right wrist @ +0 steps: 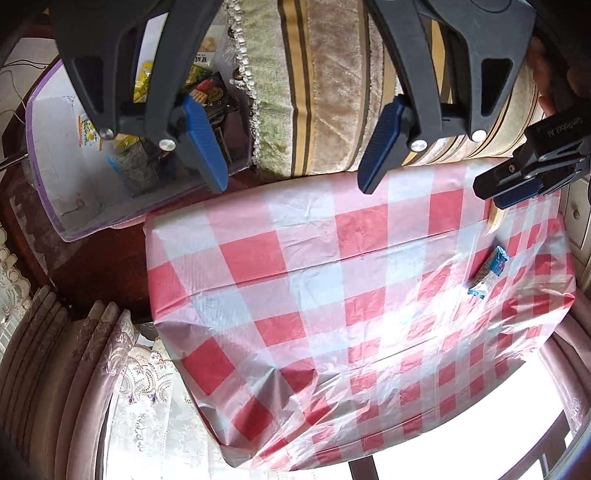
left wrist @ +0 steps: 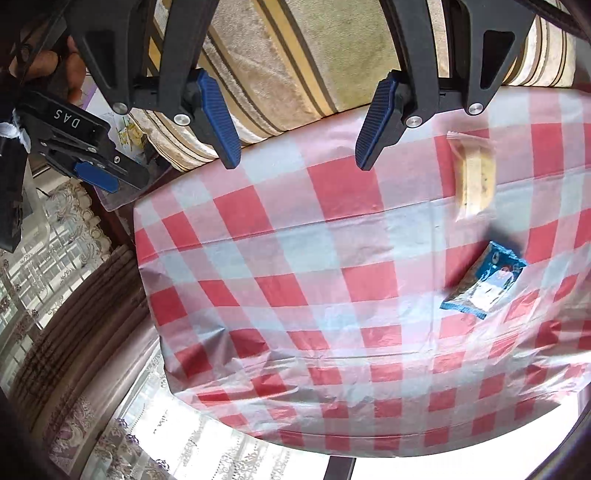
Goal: Organize snacks
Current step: 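Move both open tools back to the table, then grasp a wrapped pastry with the left tool while the right tool grasps the blue peanut bag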
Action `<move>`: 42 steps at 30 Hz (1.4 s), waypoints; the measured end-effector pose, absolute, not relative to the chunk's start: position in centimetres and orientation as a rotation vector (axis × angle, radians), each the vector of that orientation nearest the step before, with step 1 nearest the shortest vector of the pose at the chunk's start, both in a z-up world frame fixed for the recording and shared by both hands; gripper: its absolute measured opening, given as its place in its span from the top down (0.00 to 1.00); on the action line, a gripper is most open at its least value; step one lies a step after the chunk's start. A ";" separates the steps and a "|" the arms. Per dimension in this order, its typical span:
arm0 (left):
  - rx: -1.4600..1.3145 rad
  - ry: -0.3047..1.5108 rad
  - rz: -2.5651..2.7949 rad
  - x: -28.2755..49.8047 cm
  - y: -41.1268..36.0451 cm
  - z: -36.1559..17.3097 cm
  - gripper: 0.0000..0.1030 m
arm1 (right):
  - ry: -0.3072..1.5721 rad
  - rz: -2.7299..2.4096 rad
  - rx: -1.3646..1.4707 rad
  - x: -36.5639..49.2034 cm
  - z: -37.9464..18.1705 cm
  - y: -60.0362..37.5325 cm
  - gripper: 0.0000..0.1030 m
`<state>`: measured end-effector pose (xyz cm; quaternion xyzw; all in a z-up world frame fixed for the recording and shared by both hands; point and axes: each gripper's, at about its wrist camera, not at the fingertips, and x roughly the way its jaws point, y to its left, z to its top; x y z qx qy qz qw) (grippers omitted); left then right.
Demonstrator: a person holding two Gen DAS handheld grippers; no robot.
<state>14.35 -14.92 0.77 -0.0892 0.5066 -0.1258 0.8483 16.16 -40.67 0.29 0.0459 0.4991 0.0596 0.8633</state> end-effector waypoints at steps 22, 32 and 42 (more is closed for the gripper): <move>-0.192 1.198 -0.040 18.2 -5.4 -3.9 0.37 | 1.085 0.381 -0.037 18.2 -0.1 -28.1 0.23; -0.147 1.210 -0.041 19.2 -5.6 -4.9 0.64 | 1.106 0.399 -0.011 21.1 -0.7 -25.4 0.20; -0.329 1.134 0.095 17.8 -0.2 -4.3 0.64 | 1.161 0.396 0.104 26.0 -2.3 -20.0 0.19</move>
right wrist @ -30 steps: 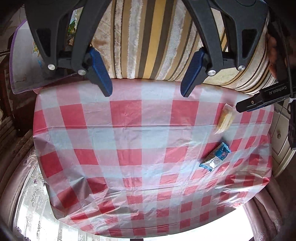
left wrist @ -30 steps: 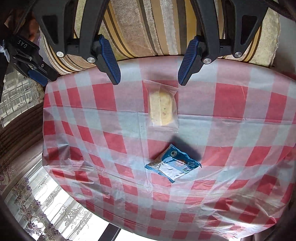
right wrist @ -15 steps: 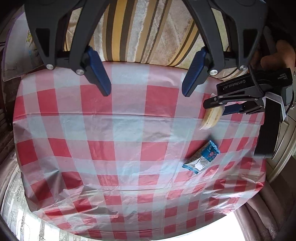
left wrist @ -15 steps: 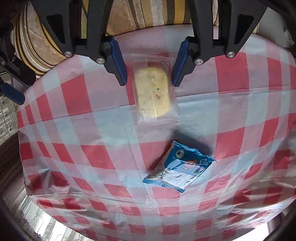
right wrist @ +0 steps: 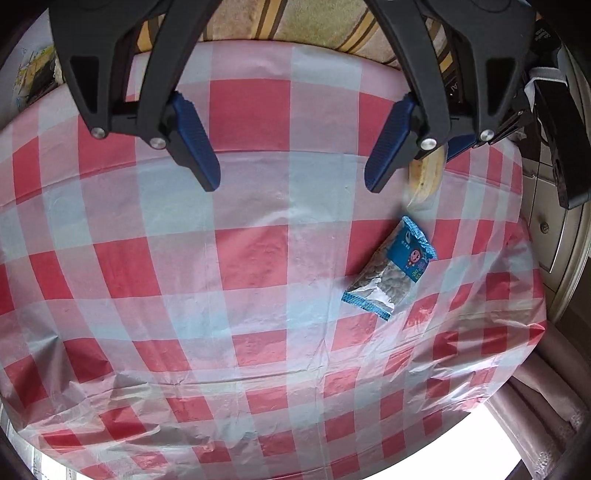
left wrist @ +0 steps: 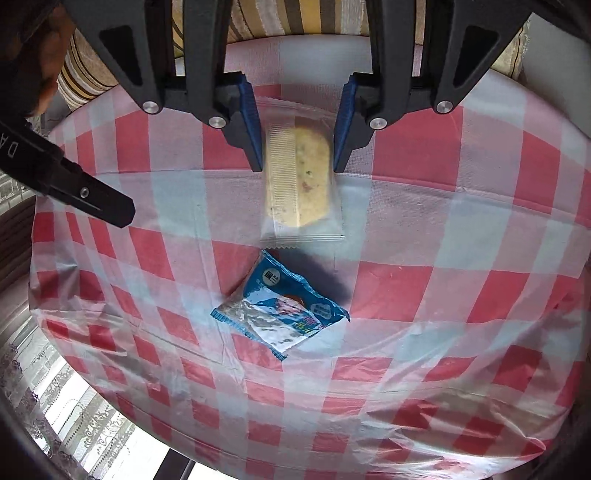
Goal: Organize snacks
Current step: 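Grasp a wrapped pastry with the left tool while the right tool grasps the blue peanut bag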
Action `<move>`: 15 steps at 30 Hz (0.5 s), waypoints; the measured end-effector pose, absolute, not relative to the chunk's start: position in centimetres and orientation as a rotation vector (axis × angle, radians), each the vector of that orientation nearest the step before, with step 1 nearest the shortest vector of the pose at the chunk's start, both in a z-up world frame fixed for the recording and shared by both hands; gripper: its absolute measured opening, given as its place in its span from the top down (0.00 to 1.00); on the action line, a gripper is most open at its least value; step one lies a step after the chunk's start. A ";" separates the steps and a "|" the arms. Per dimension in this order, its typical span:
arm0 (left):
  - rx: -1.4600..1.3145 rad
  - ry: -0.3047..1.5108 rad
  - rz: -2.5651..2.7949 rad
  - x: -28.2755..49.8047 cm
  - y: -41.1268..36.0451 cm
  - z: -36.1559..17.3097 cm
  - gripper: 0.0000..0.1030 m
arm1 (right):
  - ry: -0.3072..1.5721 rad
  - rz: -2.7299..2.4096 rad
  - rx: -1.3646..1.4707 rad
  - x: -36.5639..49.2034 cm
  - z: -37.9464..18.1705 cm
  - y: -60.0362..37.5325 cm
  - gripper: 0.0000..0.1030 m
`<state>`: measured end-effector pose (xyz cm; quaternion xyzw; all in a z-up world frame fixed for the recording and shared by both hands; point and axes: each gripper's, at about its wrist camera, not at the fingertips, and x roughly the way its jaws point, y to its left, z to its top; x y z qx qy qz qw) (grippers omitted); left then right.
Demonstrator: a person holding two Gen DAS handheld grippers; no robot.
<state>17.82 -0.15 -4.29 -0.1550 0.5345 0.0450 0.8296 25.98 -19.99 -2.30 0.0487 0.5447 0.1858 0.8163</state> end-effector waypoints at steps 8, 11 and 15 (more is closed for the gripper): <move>-0.430 1.043 0.206 16.0 2.9 -3.5 0.64 | 1.245 0.386 0.219 29.9 -3.1 -15.1 0.13; -0.473 0.999 0.246 15.9 3.4 -3.2 0.64 | 1.279 0.346 0.243 31.4 -3.3 -13.2 0.13; -0.526 0.935 0.306 15.0 5.0 -2.6 0.64 | 1.307 0.296 0.225 32.9 -3.4 -10.5 0.13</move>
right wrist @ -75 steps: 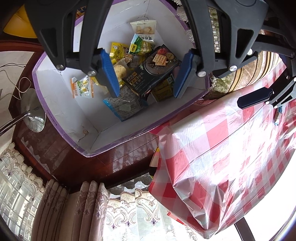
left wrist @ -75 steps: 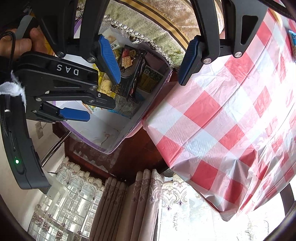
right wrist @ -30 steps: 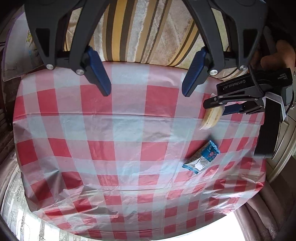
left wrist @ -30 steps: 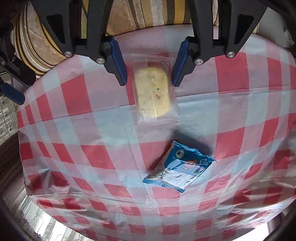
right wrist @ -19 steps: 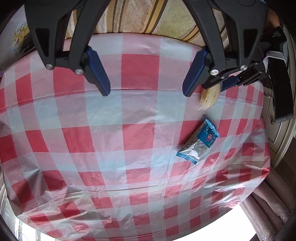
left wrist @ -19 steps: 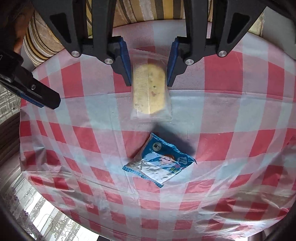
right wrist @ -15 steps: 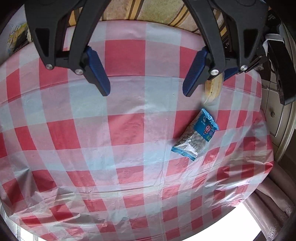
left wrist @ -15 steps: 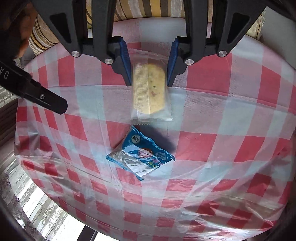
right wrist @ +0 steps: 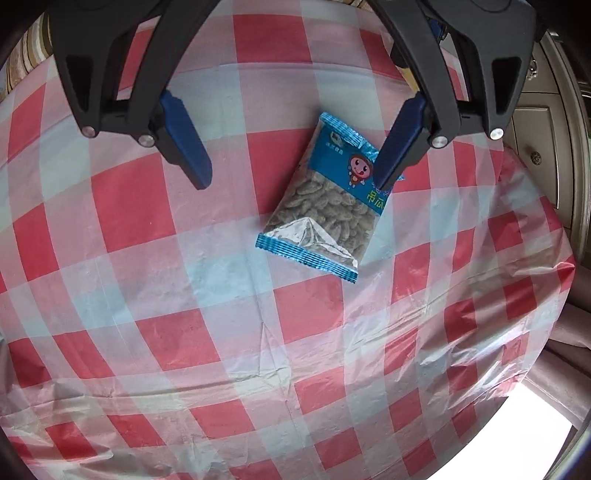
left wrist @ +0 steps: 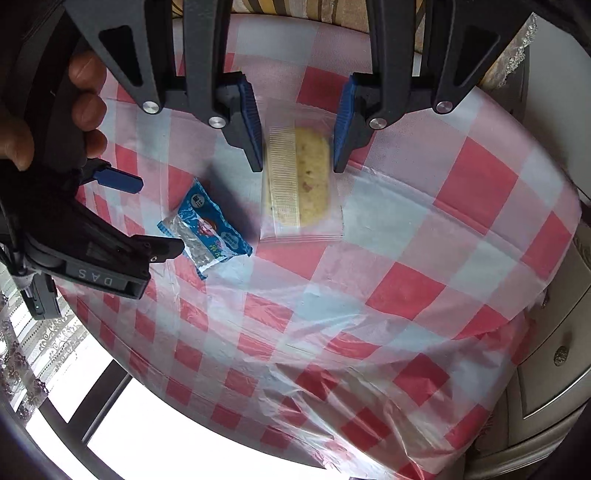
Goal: Organize snacks
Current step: 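Grasp a wrapped pastry with the left tool while the right tool grasps the blue peanut bag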
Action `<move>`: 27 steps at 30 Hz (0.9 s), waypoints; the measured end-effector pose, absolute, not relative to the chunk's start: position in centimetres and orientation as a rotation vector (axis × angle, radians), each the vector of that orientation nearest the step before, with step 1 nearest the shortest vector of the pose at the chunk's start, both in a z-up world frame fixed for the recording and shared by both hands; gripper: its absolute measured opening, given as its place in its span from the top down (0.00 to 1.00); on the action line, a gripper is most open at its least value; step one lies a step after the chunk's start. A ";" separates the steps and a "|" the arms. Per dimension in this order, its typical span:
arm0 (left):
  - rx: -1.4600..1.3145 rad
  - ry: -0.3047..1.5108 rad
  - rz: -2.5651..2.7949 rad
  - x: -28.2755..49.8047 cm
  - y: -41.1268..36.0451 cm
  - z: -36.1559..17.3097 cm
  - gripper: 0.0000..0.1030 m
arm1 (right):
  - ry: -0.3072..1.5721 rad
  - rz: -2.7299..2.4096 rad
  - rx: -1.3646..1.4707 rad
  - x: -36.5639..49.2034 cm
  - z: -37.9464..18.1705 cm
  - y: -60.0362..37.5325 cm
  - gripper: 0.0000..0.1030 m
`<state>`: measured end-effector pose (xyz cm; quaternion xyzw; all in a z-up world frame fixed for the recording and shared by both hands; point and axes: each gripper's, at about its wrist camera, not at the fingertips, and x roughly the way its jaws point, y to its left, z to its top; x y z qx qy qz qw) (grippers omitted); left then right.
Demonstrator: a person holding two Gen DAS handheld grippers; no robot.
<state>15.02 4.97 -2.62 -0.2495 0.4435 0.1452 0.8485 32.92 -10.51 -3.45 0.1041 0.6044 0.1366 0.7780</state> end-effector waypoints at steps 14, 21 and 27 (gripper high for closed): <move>-0.622 0.882 0.301 14.3 6.9 -2.9 0.64 | 1.326 0.183 0.000 35.4 -4.8 -4.1 0.12; -0.639 0.880 0.286 14.3 7.2 -3.0 0.64 | 1.257 0.271 -0.167 33.6 -5.7 -3.7 0.13; -0.629 0.886 0.269 14.5 7.0 -3.0 0.64 | 1.201 0.352 -0.209 32.2 -5.3 -5.5 0.32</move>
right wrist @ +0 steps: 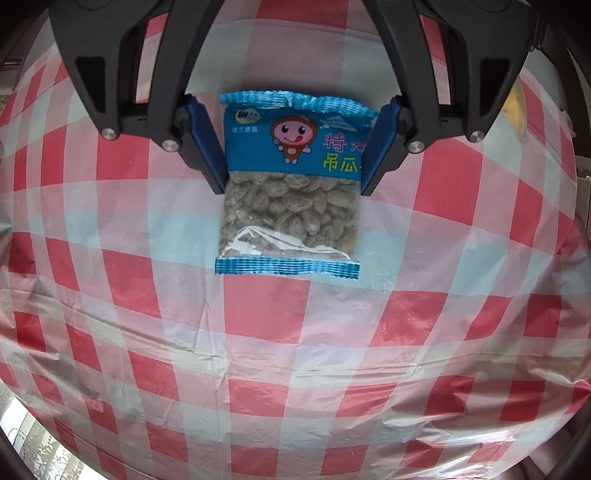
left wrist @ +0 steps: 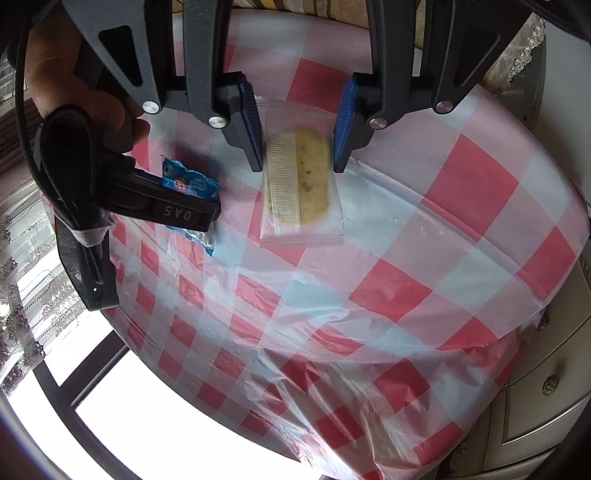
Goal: Organize snacks
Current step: 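Grasp a wrapped pastry with the left tool while the right tool grasps the blue peanut bag, then lift both items and carry them over the white box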
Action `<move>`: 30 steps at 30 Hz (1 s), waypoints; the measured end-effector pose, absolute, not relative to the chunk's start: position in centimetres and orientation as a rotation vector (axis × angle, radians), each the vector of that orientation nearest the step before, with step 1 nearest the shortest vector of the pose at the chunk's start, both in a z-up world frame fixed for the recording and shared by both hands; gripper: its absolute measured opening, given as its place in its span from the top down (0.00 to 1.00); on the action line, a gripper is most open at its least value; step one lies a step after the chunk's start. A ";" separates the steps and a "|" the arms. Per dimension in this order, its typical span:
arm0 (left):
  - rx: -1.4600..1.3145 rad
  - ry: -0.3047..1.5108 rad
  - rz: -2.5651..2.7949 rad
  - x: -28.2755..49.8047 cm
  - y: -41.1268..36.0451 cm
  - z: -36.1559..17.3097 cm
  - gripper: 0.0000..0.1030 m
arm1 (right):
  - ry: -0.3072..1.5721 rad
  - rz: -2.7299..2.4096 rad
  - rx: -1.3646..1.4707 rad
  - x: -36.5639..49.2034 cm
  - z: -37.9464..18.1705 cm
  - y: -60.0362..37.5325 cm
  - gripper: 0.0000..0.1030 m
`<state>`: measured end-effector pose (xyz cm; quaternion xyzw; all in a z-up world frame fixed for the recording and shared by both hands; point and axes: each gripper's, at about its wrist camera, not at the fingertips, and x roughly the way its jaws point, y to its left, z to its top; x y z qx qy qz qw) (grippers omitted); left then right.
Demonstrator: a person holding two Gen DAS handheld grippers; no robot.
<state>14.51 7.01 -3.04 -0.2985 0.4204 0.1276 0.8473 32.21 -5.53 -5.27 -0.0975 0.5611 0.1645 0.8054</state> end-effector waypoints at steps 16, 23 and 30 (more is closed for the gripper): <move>-0.547 0.925 0.241 15.5 5.4 -3.0 0.64 | 1.134 0.436 -0.176 28.1 -3.8 -10.3 0.40; -0.472 0.946 0.229 15.9 4.0 -2.6 0.64 | 1.102 0.428 -0.149 26.5 -2.7 -13.4 0.40; -0.392 0.961 0.207 16.2 2.0 -1.7 0.64 | 1.076 0.403 -0.104 24.7 -1.7 -17.6 0.40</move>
